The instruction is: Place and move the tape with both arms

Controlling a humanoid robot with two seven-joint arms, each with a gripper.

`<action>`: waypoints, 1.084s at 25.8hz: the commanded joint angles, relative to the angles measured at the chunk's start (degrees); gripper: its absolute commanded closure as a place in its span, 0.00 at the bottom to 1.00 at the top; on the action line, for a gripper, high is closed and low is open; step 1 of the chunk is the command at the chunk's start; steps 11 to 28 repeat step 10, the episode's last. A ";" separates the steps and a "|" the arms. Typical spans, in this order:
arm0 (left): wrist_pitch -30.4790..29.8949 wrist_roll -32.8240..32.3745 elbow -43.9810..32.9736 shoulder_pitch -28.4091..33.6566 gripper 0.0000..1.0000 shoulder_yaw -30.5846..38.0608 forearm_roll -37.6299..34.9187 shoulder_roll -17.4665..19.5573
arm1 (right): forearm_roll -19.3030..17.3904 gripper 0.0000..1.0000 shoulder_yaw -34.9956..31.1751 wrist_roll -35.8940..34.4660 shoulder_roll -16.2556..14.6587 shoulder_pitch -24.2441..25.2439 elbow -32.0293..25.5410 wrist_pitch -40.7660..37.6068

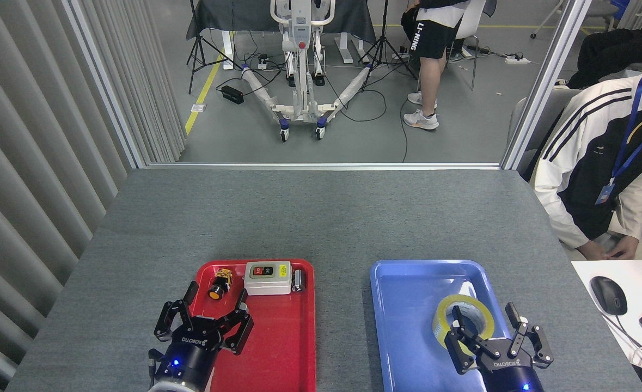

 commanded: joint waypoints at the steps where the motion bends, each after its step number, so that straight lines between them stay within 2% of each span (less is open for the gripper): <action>1: -0.02 -1.67 0.98 -0.94 0.00 0.10 0.62 0.00 | -0.12 0.00 -0.02 0.15 0.10 0.18 0.00 0.07; 10: 0.24 -1.41 4.93 -2.70 0.00 0.37 0.71 0.00 | -0.21 0.00 0.42 0.06 0.19 0.27 0.00 -0.11; 28: 0.24 -1.41 4.93 -2.70 0.00 0.37 0.71 0.00 | -0.21 0.00 0.42 0.06 0.19 0.27 0.00 -0.11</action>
